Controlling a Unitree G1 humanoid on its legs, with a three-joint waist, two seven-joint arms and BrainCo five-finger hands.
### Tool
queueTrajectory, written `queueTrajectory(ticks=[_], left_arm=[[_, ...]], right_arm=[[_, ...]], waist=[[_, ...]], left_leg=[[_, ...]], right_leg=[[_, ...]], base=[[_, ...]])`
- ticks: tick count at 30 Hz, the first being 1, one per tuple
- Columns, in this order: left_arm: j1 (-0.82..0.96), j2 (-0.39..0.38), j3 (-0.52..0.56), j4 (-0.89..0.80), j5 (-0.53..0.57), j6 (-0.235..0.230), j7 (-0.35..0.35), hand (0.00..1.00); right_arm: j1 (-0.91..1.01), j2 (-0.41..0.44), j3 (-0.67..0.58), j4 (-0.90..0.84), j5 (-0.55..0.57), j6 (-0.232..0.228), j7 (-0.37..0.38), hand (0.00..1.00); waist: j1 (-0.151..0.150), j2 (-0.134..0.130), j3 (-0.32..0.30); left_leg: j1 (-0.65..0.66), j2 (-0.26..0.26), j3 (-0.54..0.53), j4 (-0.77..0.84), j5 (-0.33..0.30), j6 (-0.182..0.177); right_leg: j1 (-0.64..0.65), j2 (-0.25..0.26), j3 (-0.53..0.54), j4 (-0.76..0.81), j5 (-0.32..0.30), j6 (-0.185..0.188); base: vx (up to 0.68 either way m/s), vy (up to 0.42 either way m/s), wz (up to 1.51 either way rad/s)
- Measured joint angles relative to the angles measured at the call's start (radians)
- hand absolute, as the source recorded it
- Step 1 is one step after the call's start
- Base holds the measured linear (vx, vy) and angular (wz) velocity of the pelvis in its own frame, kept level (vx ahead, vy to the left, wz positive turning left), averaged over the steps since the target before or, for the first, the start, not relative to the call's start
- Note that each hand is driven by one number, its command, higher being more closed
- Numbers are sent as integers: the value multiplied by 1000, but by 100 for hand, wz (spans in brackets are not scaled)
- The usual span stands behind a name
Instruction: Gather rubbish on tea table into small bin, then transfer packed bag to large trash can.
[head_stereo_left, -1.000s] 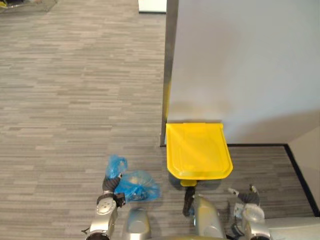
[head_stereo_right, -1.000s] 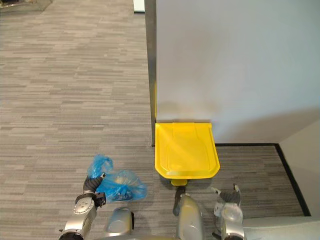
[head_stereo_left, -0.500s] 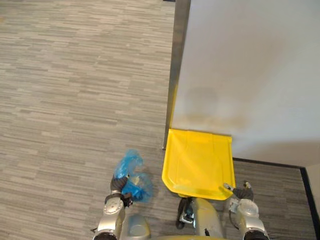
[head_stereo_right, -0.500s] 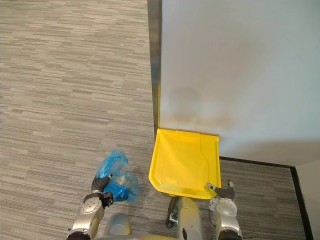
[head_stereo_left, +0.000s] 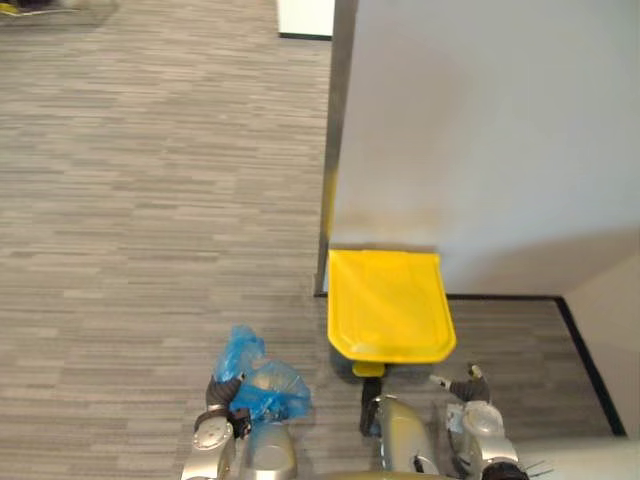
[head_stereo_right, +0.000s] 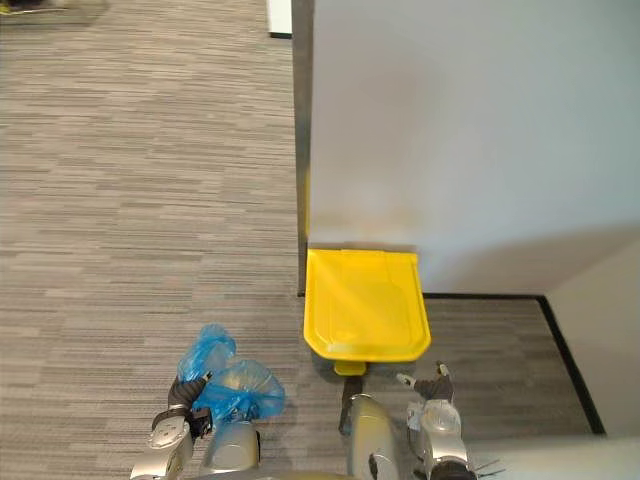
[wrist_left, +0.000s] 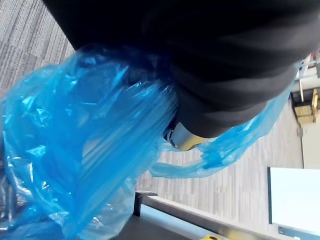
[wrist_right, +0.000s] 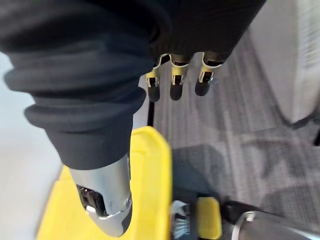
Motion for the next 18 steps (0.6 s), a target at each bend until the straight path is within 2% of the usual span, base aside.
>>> queueTrajectory(ticks=[2, 3, 4, 5, 6, 7, 8, 9, 10, 11, 13, 18], left_arm=[[0, 9, 1, -1, 0, 0, -1, 100], [1, 11, 1, -4, 0, 0, -6, 100], [4, 12, 2, -5, 0, 0, -15, 100], [10, 13, 3, -13, 0, 2, -16, 100], [25, 11, 10, -34, 0, 2, -17, 100], [31, 6, 26, -59, 0, 3, -17, 100], [24, -24, 33, -56, 0, 7, -18, 100], [27, -46, 35, -57, -1, 9, -19, 100], [40, -70, 36, -57, -3, 9, -19, 100], [41, -70, 36, -57, -3, 9, -19, 100], [38, -64, 38, -57, -2, 9, -20, 100], [40, -51, 41, -23, -1, 9, -20, 100]], right_arm=[[38, 0, -10, 0, -6, 0, -1, 0], [58, 0, -11, -1, -6, -1, -1, 0], [72, 5, -11, -1, -6, -2, 0, 0], [80, 11, -11, -3, -6, -2, 0, 0], [89, 22, -12, -13, -5, -3, 0, 0], [90, 24, -13, -31, -5, -8, -1, 0], [77, 18, -24, -25, -5, -11, -1, 0], [71, 14, -46, -22, -1, -13, -2, 0], [72, 8, -57, -6, 4, -13, -3, 0], [71, 4, -57, 12, 5, -13, -3, 0], [78, 1, -88, 20, 14, -14, -4, 0], [77, 2, -120, 26, 37, -29, -4, 0]], waist=[[-1, -8, -4], [-1, -10, -7], [-1, -12, -19], [1, -20, -31], [3, -39, -56], [5, -59, -80], [1, -15, -79], [2, 2, -87], [0, 27, -102], [0, 31, -104], [-2, 40, -109], [0, 44, -112]], left_leg=[[-5, -1, 3, -54, 48, 0], [-4, -4, 3, -113, 92, 0], [-6, -5, 4, -159, 119, -3], [-13, -10, 5, -192, 136, -9], [-37, -23, 2, -223, 161, -16], [-85, -26, 2, -230, 185, -36], [-106, -2, -16, -223, 209, -38], [-116, 4, -22, -235, 225, -43], [-102, 5, -36, -291, 290, -40], [-82, 3, -33, -340, 330, -49], [-56, -3, -24, -400, 370, -40], [-9, -16, -2, -453, 399, -28]], right_leg=[[-2, 3, 16, 189, -55, 5], [21, 1, 17, 309, -103, 12], [60, -1, 17, 350, -143, 25], [101, -2, 19, 328, -163, 37], [171, 3, 32, 191, -229, 53], [239, 25, 31, -11, -323, -24], [235, 53, 4, -41, -283, -25], [233, 70, -1, -78, -261, -41], [247, 89, -11, -130, -231, -49], [261, 91, -18, -156, -218, -53], [286, 90, -41, -192, -201, -50], [341, 85, -38, -259, -165, -38]], base=[[-364, 75, -11], [-212, -46, 7], [-169, -79, 11], [-109, -131, 9], [-89, -193, 4], [-95, -203, 6], [-76, -168, 4], [-44, -94, 8], [-7, -76, 9], [18, -59, 19], [38, -41, 33], [11, 31, 3]])
